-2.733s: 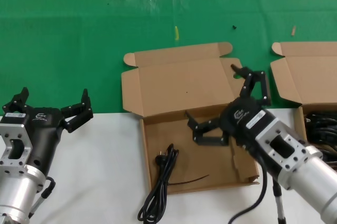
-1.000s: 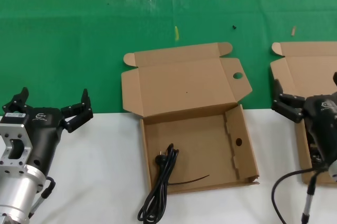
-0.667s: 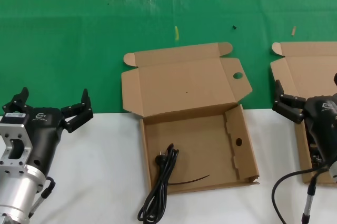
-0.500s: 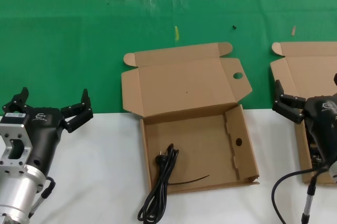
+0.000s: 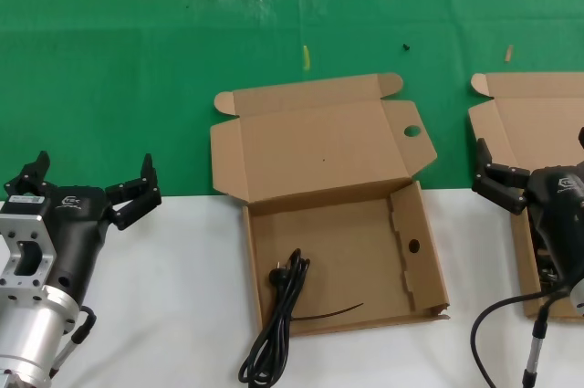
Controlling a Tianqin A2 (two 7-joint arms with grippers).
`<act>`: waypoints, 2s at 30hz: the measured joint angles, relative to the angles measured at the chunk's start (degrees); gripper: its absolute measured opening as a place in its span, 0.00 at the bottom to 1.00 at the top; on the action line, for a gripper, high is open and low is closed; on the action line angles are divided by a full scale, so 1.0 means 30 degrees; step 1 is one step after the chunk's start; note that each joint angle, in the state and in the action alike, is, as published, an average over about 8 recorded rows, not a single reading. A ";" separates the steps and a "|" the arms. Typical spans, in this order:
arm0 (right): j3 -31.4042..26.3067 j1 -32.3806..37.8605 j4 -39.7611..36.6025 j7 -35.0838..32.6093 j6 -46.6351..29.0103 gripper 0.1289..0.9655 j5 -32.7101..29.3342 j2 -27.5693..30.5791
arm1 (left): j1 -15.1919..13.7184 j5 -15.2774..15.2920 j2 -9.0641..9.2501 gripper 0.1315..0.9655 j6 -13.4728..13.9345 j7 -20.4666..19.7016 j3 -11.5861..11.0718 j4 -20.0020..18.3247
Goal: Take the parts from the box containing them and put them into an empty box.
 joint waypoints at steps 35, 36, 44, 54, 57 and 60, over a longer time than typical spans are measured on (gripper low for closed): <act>0.0000 0.0000 0.0000 -0.0001 0.0000 1.00 0.0000 0.0000 | 0.0000 0.0000 0.0000 1.00 0.0000 0.0000 0.0000 0.0000; 0.0000 0.0000 0.0000 -0.0001 0.0000 1.00 0.0000 0.0000 | 0.0000 0.0000 0.0000 1.00 0.0000 0.0000 0.0000 0.0000; 0.0000 0.0000 0.0000 -0.0001 0.0000 1.00 0.0000 0.0000 | 0.0000 0.0000 0.0000 1.00 0.0000 0.0000 0.0000 0.0000; 0.0000 0.0000 0.0000 -0.0001 0.0000 1.00 0.0000 0.0000 | 0.0000 0.0000 0.0000 1.00 0.0000 0.0001 0.0000 0.0000; 0.0000 0.0000 0.0000 -0.0001 0.0000 1.00 0.0000 0.0000 | 0.0000 0.0000 0.0000 1.00 0.0000 0.0001 0.0000 0.0000; 0.0000 0.0000 0.0000 -0.0001 0.0000 1.00 0.0000 0.0000 | 0.0000 0.0000 0.0000 1.00 0.0000 0.0001 0.0000 0.0000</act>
